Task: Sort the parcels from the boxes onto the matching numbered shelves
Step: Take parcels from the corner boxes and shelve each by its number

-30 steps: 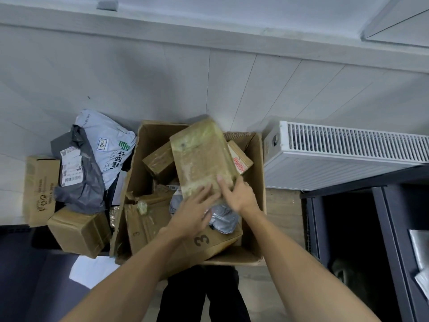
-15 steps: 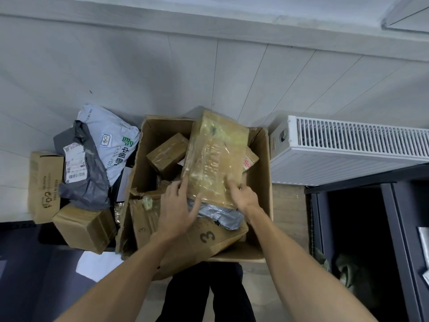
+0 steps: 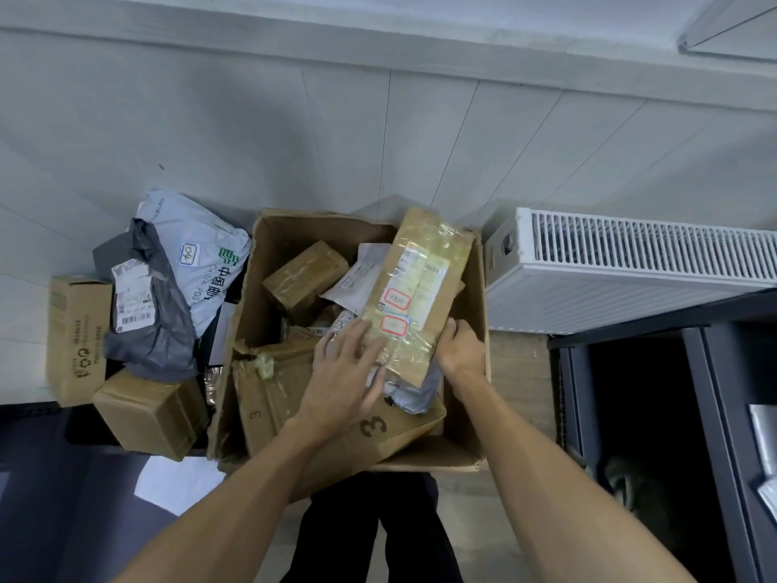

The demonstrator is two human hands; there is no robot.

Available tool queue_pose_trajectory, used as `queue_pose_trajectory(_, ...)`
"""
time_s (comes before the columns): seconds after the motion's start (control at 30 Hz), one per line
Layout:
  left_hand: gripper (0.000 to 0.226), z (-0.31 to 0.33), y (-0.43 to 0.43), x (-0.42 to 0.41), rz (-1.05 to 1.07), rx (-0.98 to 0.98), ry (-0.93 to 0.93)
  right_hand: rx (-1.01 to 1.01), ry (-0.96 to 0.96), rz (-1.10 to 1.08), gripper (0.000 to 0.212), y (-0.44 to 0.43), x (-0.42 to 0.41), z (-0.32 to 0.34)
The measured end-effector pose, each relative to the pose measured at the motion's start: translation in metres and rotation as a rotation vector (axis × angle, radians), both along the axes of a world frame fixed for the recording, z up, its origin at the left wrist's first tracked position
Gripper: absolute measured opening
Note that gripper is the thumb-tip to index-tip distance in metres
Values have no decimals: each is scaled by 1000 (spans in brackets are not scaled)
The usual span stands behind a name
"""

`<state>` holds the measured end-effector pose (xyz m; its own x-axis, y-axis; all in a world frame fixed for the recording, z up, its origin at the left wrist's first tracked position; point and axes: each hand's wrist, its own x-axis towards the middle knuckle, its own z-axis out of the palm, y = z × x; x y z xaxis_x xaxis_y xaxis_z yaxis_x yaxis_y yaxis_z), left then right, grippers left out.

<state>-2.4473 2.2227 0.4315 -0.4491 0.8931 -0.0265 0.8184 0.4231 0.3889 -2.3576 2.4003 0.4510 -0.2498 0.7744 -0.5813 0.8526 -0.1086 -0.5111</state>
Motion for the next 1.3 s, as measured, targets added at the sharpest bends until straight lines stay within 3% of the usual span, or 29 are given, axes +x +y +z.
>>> queue_pose_trajectory(0.2,57,7,-2,-3,151,-41,-47,125,99,-72,55,1,-3,12)
queue_pose_trajectory(0.3,58,4,-6,-9,185,-109,-40,117,141,-47,81,-5,-4,13)
queue_pose_trajectory(0.4,59,-2,-16,-16,173,-226,-5,40,3,85,115,-11,-15,15)
queue_pose_trajectory(0.47,60,-5,-22,-19,152,-290,7,-27,-73,131,127,-14,-25,15)
queue_pose_trajectory(0.57,59,-10,-28,-23,133,-333,14,-25,-116,121,119,-16,-30,12)
queue_pose_trajectory(0.7,57,-13,-24,-35,107,-355,16,224,-195,144,98,-16,-14,17)
queue_pose_trajectory(0.8,55,-16,-10,-45,98,-361,23,407,-269,250,98,-13,9,14)
queue_pose_trajectory(0.87,51,-22,-1,-51,95,-375,1,399,-289,306,101,-8,22,5)
queue_pose_trajectory(1.07,60,-54,32,-57,92,-396,-215,377,-284,286,105,-11,32,-23)
queue_pose_trajectory(1.2,65,-81,52,-62,214,-326,-478,399,-255,271,106,-15,41,-34)
queue_pose_trajectory(1.3,63,-94,64,-65,294,-299,-548,415,-247,270,107,-17,44,-40)
